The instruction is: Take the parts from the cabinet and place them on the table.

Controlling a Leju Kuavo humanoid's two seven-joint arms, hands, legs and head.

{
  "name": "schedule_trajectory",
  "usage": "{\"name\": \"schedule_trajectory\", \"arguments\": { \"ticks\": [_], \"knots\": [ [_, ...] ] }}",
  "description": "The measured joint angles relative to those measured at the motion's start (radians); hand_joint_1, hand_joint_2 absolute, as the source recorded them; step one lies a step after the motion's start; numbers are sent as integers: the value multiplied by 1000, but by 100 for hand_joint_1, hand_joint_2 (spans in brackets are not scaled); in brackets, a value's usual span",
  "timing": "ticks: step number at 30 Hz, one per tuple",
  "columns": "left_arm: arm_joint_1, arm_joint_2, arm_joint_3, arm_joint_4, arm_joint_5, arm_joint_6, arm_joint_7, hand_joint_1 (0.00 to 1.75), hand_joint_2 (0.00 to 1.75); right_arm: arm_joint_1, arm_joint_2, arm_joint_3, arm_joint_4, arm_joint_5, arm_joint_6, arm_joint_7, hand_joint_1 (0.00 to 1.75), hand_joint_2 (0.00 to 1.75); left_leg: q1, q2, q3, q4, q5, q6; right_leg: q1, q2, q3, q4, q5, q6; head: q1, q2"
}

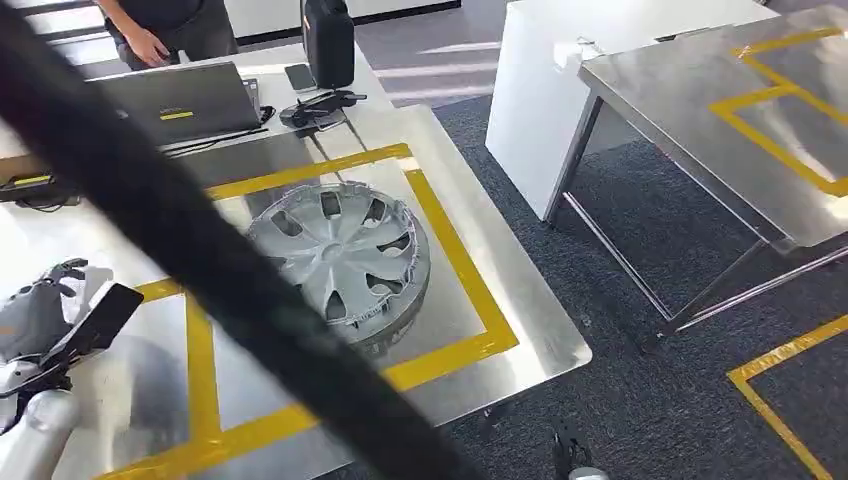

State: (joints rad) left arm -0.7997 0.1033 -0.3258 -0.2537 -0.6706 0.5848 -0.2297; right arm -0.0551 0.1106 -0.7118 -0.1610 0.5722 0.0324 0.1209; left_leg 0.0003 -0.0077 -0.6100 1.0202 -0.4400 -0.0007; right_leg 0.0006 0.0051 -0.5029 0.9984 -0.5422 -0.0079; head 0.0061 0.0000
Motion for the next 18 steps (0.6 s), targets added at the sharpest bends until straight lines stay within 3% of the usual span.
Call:
{"name": "schedule_trajectory", "arguments": {
  "ticks": [3, 7, 13, 16, 18],
  "knots": [
    [-4, -19, 0, 0, 5, -11, -30, 0, 0, 0, 0, 0, 0, -5, 0, 0, 0, 0, 0, 0, 1, 0, 0, 0, 0, 0, 0, 0, 0, 0, 0, 0],
    [-27, -52, 8, -13, 47, 5, -143, 0, 0, 1, 1, 0, 0, -9, -2, 2, 0, 0, 0, -1, 1, 0, 0, 0, 0, 0, 1, 0, 0, 0, 0, 0],
    [-60, -80, 13, -24, 59, 8, -163, 0, 0, 1, 3, 0, 0, -9, -3, 2, 0, 0, 0, 0, 4, -1, 0, 0, 0, 1, 3, 0, 0, 0, 0, 0],
    [-66, -91, 23, -35, 77, 31, -243, 0, 0, 2, 4, 0, 0, -10, -3, 2, 0, 0, -2, 0, 4, 3, -1, 1, -5, 1, 3, -3, 1, 1, 0, 0],
    [-82, -104, 26, -56, 75, 74, -339, 0, 0, 2, 6, 0, 0, -15, -3, 1, 0, 0, -4, -2, 4, 3, -2, 2, -5, -1, 4, -2, -1, 5, 0, 0]
  ]
}}
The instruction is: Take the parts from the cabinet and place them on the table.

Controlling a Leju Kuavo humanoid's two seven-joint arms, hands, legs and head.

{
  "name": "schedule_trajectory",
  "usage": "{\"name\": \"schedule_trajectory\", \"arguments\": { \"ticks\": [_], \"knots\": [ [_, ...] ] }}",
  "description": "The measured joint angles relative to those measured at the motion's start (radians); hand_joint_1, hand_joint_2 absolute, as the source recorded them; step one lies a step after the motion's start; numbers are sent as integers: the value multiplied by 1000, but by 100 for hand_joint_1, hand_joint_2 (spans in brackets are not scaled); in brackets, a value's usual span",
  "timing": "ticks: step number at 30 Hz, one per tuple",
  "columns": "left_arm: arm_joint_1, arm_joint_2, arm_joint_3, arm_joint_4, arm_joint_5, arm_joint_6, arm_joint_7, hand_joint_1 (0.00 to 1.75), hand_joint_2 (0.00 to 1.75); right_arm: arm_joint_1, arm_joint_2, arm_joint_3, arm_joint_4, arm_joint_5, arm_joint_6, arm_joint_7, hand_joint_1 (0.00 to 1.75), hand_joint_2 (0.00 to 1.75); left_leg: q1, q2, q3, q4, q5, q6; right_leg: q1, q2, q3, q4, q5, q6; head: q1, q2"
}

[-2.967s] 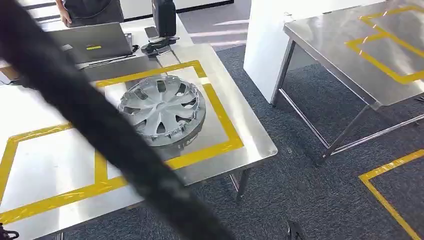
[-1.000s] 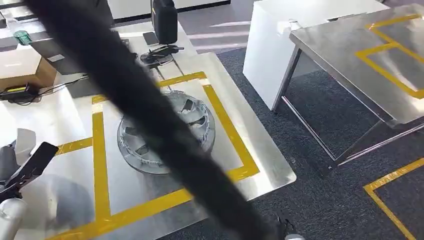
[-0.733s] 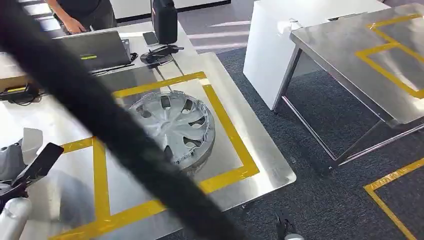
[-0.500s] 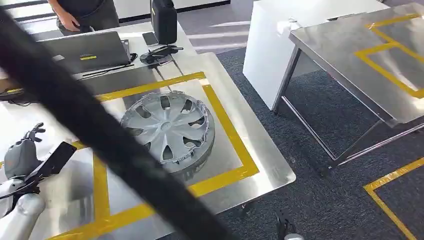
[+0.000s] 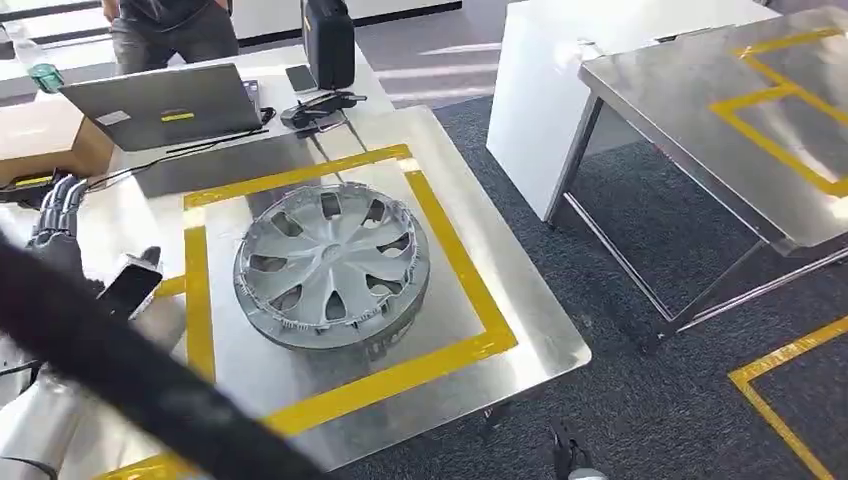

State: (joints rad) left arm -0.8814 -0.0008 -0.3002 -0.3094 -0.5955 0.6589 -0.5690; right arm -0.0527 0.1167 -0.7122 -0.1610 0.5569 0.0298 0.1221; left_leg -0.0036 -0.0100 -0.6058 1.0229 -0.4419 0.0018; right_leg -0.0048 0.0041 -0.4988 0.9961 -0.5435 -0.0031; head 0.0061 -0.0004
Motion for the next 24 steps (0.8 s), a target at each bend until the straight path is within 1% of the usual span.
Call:
{"name": "schedule_trajectory", "arguments": {
  "ticks": [2, 3, 5, 6, 7, 8, 9, 11, 12, 13, 14, 15, 16, 17, 18, 19, 20, 21, 22, 23, 24],
  "knots": [
    [-10, -23, 0, -48, -14, 26, -65, 0, 0, -1, 1, 0, 0, -1, 3, -3, 0, 0, -3, -2, 0, 1, -2, 3, -3, -1, 2, 0, -1, 3, 0, 0],
    [-11, -31, -1, -79, -14, 27, -80, 0, 0, 0, 2, -1, 0, -2, 4, -6, 0, 0, -5, -2, 0, 1, -3, 5, -4, -1, 3, 0, -2, 5, 0, 0],
    [-10, -44, -6, -139, -14, 24, -78, 0, 0, 0, 3, -2, 0, -1, 6, -12, 0, 0, -10, -2, 0, 1, -7, 10, -8, -1, 3, -2, -3, 9, 0, 0],
    [-10, -51, -10, -163, -13, 23, -72, 0, 0, 0, 3, -2, 0, -1, 6, -14, 0, 0, -9, -1, 2, -4, -2, 14, -7, 0, 5, -4, 0, 14, 0, 0],
    [-7, -59, -12, -185, -13, 23, -72, 0, 0, -1, 2, -3, 0, -1, 6, -15, 0, 0, 7, 3, 12, -20, 5, 18, -8, 2, 7, 1, -10, 15, 0, 0],
    [-7, -65, -17, -202, -10, 23, -76, 0, 0, 0, 3, -3, 0, -1, 6, -16, 0, 0, 7, 5, 18, -26, 6, 21, -4, 0, -3, 27, -26, 19, 5, 0],
    [-7, -66, -19, -216, -7, 22, -81, 0, 0, -1, 4, -3, 0, -2, 6, -17, 0, 0, 8, 9, 18, -27, 7, 23, -5, 0, -34, 87, -58, 24, 9, 0],
    [8, -76, -26, -240, -3, 22, -83, 0, 0, 2, 2, -4, 0, -2, 6, -17, 0, 0, 9, 10, 17, -26, 6, 24, -13, 0, -124, 250, -125, 33, 11, 0],
    [22, -80, -32, -256, -3, 21, -79, 0, 0, 4, 2, -4, 0, -2, 6, -17, 0, 0, 11, 10, 17, -26, 5, 23, -17, 0, -164, 314, -135, 38, 11, 0],
    [35, -82, -38, -271, -1, 20, -73, 0, 0, 4, 2, -5, 0, -2, 6, -17, 0, 0, 14, 9, 17, -24, 4, 21, -21, 0, -180, 325, -117, 43, 11, 0],
    [48, -83, -45, -292, -1, 13, -65, 0, 0, 4, 2, -5, 0, -3, 6, -17, 0, 0, 19, 9, 17, -21, 2, 16, -27, 0, -172, 287, -73, 49, 11, 0],
    [57, -84, -52, -311, -1, 11, -57, 0, 0, 4, 2, -5, 0, -5, 6, -17, 0, 0, 25, 9, 17, -15, -2, 9, -33, -1, -144, 214, -20, 56, 11, 0],
    [63, -85, -59, -332, -2, 10, -47, 0, 0, 4, 2, -8, 0, -6, 6, -17, 0, 0, 33, 9, 15, -5, -7, -1, -40, -4, -100, 116, 35, 66, 11, 0],
    [65, -87, -66, -349, -4, 8, -38, 0, 0, 4, 3, -10, 0, -6, 6, -17, 0, 0, 33, 8, 9, 7, -14, -15, -47, -8, -69, 42, 42, 83, 14, 0],
    [66, -87, -68, -362, -5, 8, -35, 0, 0, 3, 6, -12, 0, -6, 8, -17, 0, 0, 33, 2, 0, 11, -13, -26, -35, 9, -69, 58, 47, 70, 24, 0],
    [69, -89, -72, -373, -6, 6, -30, 0, 0, 3, 5, -14, 0, -6, 9, -17, 0, 0, 27, 1, 0, 15, -11, -33, -38, 12, -80, 62, 47, 53, 25, 0],
    [72, -88, -76, -384, -7, 6, -30, 0, 0, 2, 5, -18, 0, -6, 9, -16, 0, 0, 27, -3, -4, 15, -7, -39, -39, 13, -84, 62, 38, 41, 24, 0],
    [75, -88, -77, -393, -10, 6, -30, 0, 0, 2, 5, -19, 0, -6, 10, -17, 0, 0, 29, -4, -4, 10, -1, -48, -37, 12, -89, 65, 40, 33, 24, 0],
    [79, -87, -78, -399, -10, 6, -29, 0, 0, 3, 5, -20, 0, -6, 11, -17, 0, 0, 33, -4, -5, 11, -1, -55, -38, 11, -92, 61, 45, 20, 24, 0],
    [80, -85, -80, -404, -10, 6, -28, 0, 0, 3, 5, -21, 0, -7, 11, -16, 0, 0, 33, 0, -13, 22, -18, -55, -37, 9, -94, 60, 51, 10, 23, 0],
    [80, -84, -83, -407, -10, 6, -27, 0, 0, 3, 5, -21, 0, -7, 11, -17, 0, 0, 32, 6, -30, 67, -60, -54, -35, 9, -100, 59, 56, 2, 23, 0]
  ]
}}
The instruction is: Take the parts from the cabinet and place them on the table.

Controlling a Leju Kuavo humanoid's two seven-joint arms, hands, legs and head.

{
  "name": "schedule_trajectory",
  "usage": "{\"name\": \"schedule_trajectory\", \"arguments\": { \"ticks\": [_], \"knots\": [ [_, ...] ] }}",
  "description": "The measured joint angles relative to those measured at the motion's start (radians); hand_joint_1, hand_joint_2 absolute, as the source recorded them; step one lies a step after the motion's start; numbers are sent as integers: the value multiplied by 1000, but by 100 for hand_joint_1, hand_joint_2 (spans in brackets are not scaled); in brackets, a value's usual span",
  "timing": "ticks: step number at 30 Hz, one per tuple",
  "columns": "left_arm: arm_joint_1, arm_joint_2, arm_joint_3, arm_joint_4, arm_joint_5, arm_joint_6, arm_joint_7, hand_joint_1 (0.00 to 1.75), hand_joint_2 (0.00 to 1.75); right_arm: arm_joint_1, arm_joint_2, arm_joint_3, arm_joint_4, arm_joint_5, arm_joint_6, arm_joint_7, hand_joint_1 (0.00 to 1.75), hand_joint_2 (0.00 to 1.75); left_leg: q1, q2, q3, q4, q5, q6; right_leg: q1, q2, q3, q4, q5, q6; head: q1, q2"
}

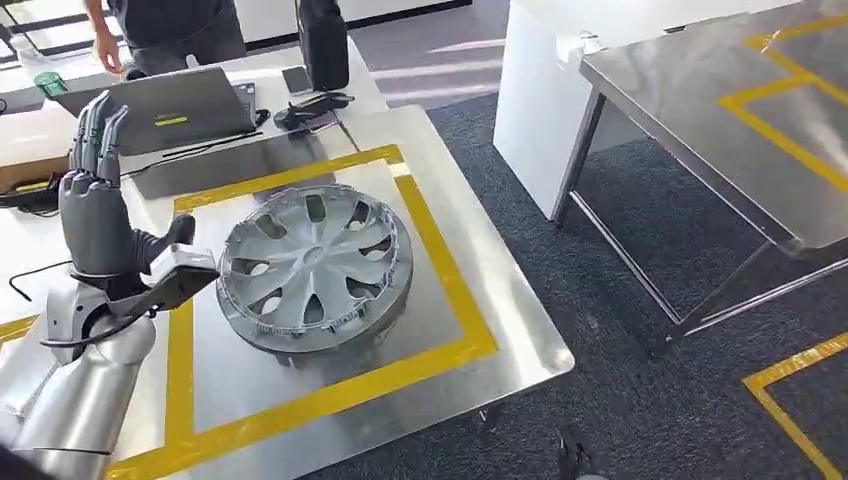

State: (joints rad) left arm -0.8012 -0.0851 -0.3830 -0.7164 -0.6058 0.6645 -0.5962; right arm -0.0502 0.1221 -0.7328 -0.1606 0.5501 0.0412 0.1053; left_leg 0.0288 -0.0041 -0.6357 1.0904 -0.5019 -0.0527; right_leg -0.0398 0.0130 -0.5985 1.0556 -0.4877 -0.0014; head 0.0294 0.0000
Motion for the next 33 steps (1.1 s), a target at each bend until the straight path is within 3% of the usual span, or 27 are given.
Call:
{"name": "schedule_trajectory", "arguments": {
  "ticks": [2, 3, 4, 5, 6, 7, 8, 9, 10, 12, 13, 14, 15, 16, 18, 19, 20, 21, 23, 24, 25, 28, 29, 30, 31, 33],
  "knots": [
    [1, 0, -3, -7, 0, 0, 0, 0, 0, 0, 0, -1, 0, 0, 0, 0, 0, 0, -5, 0, -64, 164, -94, 1, 8, -3, -15, 0, 10, -12, 0, 0],
    [3, 0, -7, -7, 0, 0, 5, 0, 0, 0, 0, -1, 0, 1, 0, 0, 0, 0, -7, 0, -88, 232, -122, 3, 13, -4, -23, 0, 16, -16, 0, 0],
    [7, 2, -9, -7, 0, 0, 9, 0, 0, 0, 0, -2, 0, 1, 0, 0, 0, 0, -9, 0, -93, 262, -127, 8, 18, -4, -29, 1, 21, -19, 0, 0],
    [11, 2, -10, -7, 0, 0, 13, 0, 0, 0, 0, -2, 0, 1, 0, 0, 0, 0, -13, 0, -74, 245, -112, 17, 24, -3, -36, 1, 27, -21, 0, 0],
    [12, 3, -10, -7, -1, 0, 16, 0, 0, 0, 0, -3, 0, 2, 0, -1, 0, 0, -19, -1, -35, 183, -81, 29, 30, -3, -43, 1, 34, -22, 0, 0],
    [12, 5, -10, -8, -2, 2, 18, 0, 0, 1, 0, -3, 0, 3, 0, -1, 0, 0, -28, -1, 22, 90, -47, 45, 36, -2, -49, 0, 40, -23, 0, 0],
    [12, 5, -10, -12, -3, 4, 19, 0, 0, 1, 1, -3, 0, 6, 0, -2, 0, 0, -39, -3, 85, -7, -26, 68, 36, -2, -52, 1, 45, -24, 1, 0],
    [13, 5, -11, -18, -4, 6, 19, 0, 0, 1, 8, -3, 0, 6, 2, -2, 0, 0, -45, 4, 109, -51, -46, 80, 40, -3, -56, 0, 50, -18, 3, 0],
    [12, 5, -11, -21, -5, 8, 18, 0, 0, 1, 5, -3, 0, 7, 2, -2, 0, 0, -48, 11, 107, -47, -21, 65, 33, -4, -55, -3, 56, -12, 2, 0],
    [13, 6, -14, -21, -6, 9, 19, 0, 0, 0, 4, -4, 0, 7, 4, -2, 0, 0, -56, 7, 100, -61, -18, 70, 28, -9, -55, -9, 67, 1, 3, 0],
    [13, 6, -16, -22, -6, 9, 19, 0, 0, 1, 4, -4, 0, 7, 4, -2, 0, 0, -53, 7, 96, -75, -6, 76, 32, -8, -56, -16, 75, 8, 2, 0],
    [12, 5, -18, -23, -6, 9, 19, 0, 0, 1, 3, -4, 0, 7, 5, -2, 0, 0, -43, 13, 102, -87, 12, 77, 28, -8, -60, -5, 64, 12, 2, 0],
    [12, 3, -21, -24, -6, 10, 19, 0, 0, 1, 4, -4, 0, 7, 6, -1, 0, 0, -42, 11, 93, -90, 23, 87, 31, -9, -72, 19, 22, 15, 6, 0],
    [13, 3, -24, -25, -6, 9, 19, 0, 0, 1, 4, -5, 0, 7, 6, -2, 0, 0, -41, 11, 81, -90, 33, 88, 30, -9, -91, 76, -35, 20, 10, 0],
    [19, 4, -26, -25, -6, 9, 21, 0, 0, -1, 0, -5, 0, 7, 5, -2, 0, 0, -41, 13, 55, -87, 50, 86, 25, -9, -133, 221, -116, 30, 11, 0],
    [22, 4, -26, -24, -4, 9, 21, 0, 0, 0, -1, -5, 0, 8, 4, -2, 0, 0, -39, 14, 43, -84, 57, 85, 24, -9, -140, 263, -124, 34, 12, 0],
    [26, 5, -26, -23, -3, 9, 21, 0, 0, 1, -2, -6, 0, 9, 4, -2, 0, 0, -36, 15, 29, -80, 64, 81, 22, -9, -126, 260, -107, 38, 12, 0],
    [30, 6, -26, -23, -3, 9, 19, 0, 0, 1, -2, -6, 0, 11, 4, -2, 0, 0, -33, 15, 16, -74, 70, 77, 20, -9, -91, 218, -76, 41, 12, 0],
    [31, 7, -26, -23, -2, 9, 18, 0, 0, 0, -3, -6, 0, 13, 4, -2, 0, 0, -25, 15, -8, -56, 77, 66, 12, -12, 27, 47, -21, 52, 13, 0],
    [31, 8, -26, -26, 0, 9, 17, 0, 0, -3, -2, -6, 0, 13, 4, -2, 0, 0, -27, 16, -20, -49, 82, 58, 16, -11, 56, -10, -64, 53, 17, 0],
    [32, 9, -27, -26, 2, 9, 16, 0, 0, -1, -2, -6, 0, 13, 5, -3, 0, 0, -29, 15, -20, -49, 87, 52, 23, -2, 46, 4, -33, 30, 18, 0],
    [32, 10, -28, -28, 6, 9, 13, 0, 0, -1, -2, -6, 0, 13, 6, -2, 0, 0, -30, 13, -22, -54, 106, 33, 23, -4, 37, -2, -31, 5, 19, 0],
    [32, 14, -28, -28, 8, 9, 14, 0, 0, -2, -2, -6, 0, 13, 6, -2, 0, 0, -27, 12, -28, -51, 106, 27, 19, -8, 30, -8, -19, -9, 19, 0],
    [32, 16, -28, -28, 8, 9, 14, 0, 0, -2, -2, -6, 0, 13, 6, -2, 0, 0, -25, 10, -40, -31, 71, 22, 19, -9, 20, -8, -10, -16, 18, 0],
    [32, 18, -28, -28, 8, 9, 14, 0, 0, -2, -2, -6, 0, 13, 6, -2, 0, 0, -25, 8, -65, 30, 5, 18, 18, -9, 6, -8, 1, -22, 17, 0],
    [34, 20, -28, -28, 8, 9, 14, 0, 0, -2, -2, -7, 0, 13, 6, -2, 0, 0, -23, 9, -105, 182, -91, 12, 20, -9, -18, -8, 20, -24, 17, 0]
  ]
}}
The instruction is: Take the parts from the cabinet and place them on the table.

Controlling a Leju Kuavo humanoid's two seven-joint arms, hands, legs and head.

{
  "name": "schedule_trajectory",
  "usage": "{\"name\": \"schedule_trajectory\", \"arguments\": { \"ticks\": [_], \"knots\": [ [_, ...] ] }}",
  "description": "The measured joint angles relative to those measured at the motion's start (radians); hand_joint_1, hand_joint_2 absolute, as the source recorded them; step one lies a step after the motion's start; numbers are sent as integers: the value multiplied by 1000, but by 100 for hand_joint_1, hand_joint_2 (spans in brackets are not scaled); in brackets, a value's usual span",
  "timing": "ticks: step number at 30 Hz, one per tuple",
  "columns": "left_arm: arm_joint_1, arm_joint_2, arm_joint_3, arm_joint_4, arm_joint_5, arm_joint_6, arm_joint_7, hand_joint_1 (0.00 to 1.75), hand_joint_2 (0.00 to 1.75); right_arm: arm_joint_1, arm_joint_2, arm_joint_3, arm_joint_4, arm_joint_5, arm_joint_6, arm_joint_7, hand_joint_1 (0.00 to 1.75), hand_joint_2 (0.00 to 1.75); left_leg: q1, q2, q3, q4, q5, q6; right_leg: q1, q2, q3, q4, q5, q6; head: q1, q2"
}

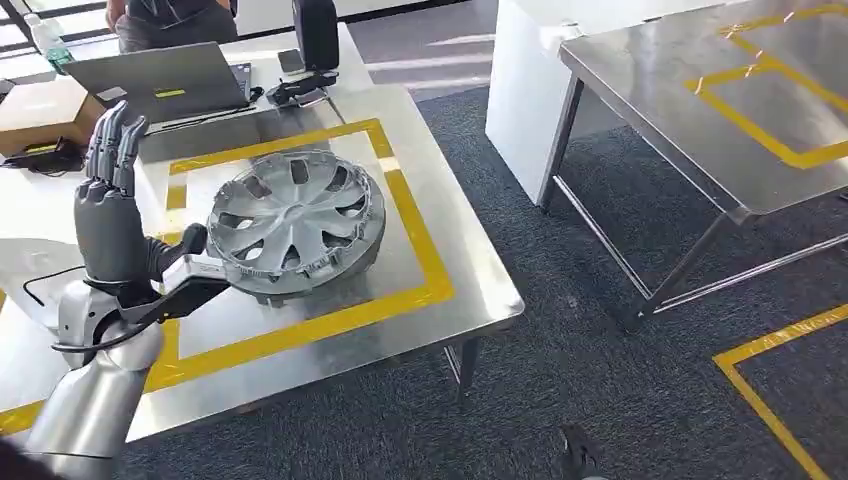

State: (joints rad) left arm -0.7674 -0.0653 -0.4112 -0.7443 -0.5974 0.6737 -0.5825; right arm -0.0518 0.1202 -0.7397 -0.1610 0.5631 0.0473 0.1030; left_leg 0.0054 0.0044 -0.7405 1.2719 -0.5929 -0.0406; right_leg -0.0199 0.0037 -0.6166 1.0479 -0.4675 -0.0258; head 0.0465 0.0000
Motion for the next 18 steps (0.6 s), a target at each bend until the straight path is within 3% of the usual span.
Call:
{"name": "schedule_trajectory", "arguments": {
  "ticks": [1, 2, 3, 5, 6, 7, 8, 9, 10, 11, 12, 13, 14, 15, 16, 17, 18],
  "knots": [
    [2, 1, 0, 0, 0, 0, 0, 0, 0, 0, 0, 0, 0, 0, 0, 0, 0, 0, 0, 0, -9, 60, -17, 0, 1, 0, -14, 0, 10, 0, 0, 0],
    [4, 2, 0, 0, 2, 0, 0, 0, 0, 0, 0, 0, 0, 0, 0, 0, 0, 0, 0, 0, 0, 78, -8, 2, 2, 0, -27, 1, 21, 1, 0, 0],
    [5, 2, 0, 0, 5, 0, -1, 0, 0, 0, 0, 0, 0, 0, 0, 0, 0, 0, 0, 0, 25, 58, 18, 5, 3, 0, -38, 1, 30, 3, 0, 0],
    [3, 2, 0, 0, 7, 0, -2, 0, 0, 0, 0, 0, 0, 0, 0, 0, 0, 0, -3, -2, 137, -88, 75, 19, 5, 1, -60, 1, 50, 8, 0, 0],
    [0, 1, 0, -2, 7, 0, -3, 0, 0, -1, 0, -1, 0, 0, 0, -1, 0, 0, -6, -6, 205, -177, 67, 30, 3, 1, -64, 3, 58, 10, 0, 0],
    [-2, 0, -1, -7, 7, 0, -4, 0, 0, -1, 2, -1, 0, -1, 0, -2, 0, 0, -13, -7, 250, -250, 34, 34, 7, 2, -70, 2, 65, 18, 1, 0],
    [-2, -2, -1, -9, 7, 0, -4, 0, 0, 0, 2, -1, 0, -3, -1, -4, 0, 0, -15, -6, 238, -238, 49, 32, 2, 0, -65, -5, 75, 26, 5, 0],
    [-5, -2, -2, -8, 7, 0, -4, 0, 0, -1, 2, -2, 0, -6, -2, -4, 0, 0, -19, -8, 233, -248, 52, 37, 1, 1, -65, -7, 84, 33, -1, 0],
    [-5, -2, -5, -8, 6, 0, -4, 0, 0, -1, 2, -2, 0, -7, -2, -4, 0, 0, -24, -8, 228, -248, 59, 45, -5, 1, -64, -14, 94, 41, 0, 0],
    [-4, -4, -6, -8, 6, 0, -4, 0, 0, 1, 2, -3, 0, -8, -2, -4, 0, 0, -18, -6, 221, -260, 77, 56, 2, 3, -68, -23, 107, 50, -2, 0],
    [-5, -7, -7, -7, 5, 0, -3, 0, 0, 2, 3, -5, 0, -8, -3, -3, 0, 0, -13, 0, 220, -265, 92, 62, -4, 3, -77, -13, 83, 52, -2, 0],
    [-5, -11, -9, -8, 2, 0, -3, 0, 0, 3, 4, -6, 0, -8, -3, -1, 0, 0, -11, -2, 203, -268, 106, 73, -2, 1, -92, 24, 25, 55, 3, 0],
    [-4, -16, -10, -8, 0, 0, -2, 0, 0, 2, 4, -8, 0, -8, -5, -3, 0, 0, -11, -1, 186, -268, 121, 75, -3, 1, -113, 95, -45, 60, 5, 0],
    [-3, -16, -11, -8, 0, 0, 0, 0, 0, 0, 2, -9, 0, -8, -6, -4, 0, 0, -12, 0, 171, -267, 132, 76, -2, 1, -132, 171, -95, 64, 5, 0],
    [0, -16, -12, -7, 0, 0, 1, 0, 0, 0, 1, -11, 0, -8, -6, -4, 0, 0, -12, 2, 155, -266, 144, 76, -2, 1, -146, 247, -123, 68, 5, 0],
    [3, -16, -13, -6, -1, 0, 2, 0, 0, 1, 1, -13, 0, -9, -6, -5, 0, 0, -12, 4, 140, -264, 154, 76, -2, 1, -145, 284, -118, 69, 5, 0],
    [5, -16, -13, -6, -2, 0, 2, 0, 0, 1, 1, -17, 0, -11, -6, -5, 0, 0, -12, 4, 124, -261, 165, 74, -2, 1, -123, 278, -90, 70, 5, 0]
  ]
}}
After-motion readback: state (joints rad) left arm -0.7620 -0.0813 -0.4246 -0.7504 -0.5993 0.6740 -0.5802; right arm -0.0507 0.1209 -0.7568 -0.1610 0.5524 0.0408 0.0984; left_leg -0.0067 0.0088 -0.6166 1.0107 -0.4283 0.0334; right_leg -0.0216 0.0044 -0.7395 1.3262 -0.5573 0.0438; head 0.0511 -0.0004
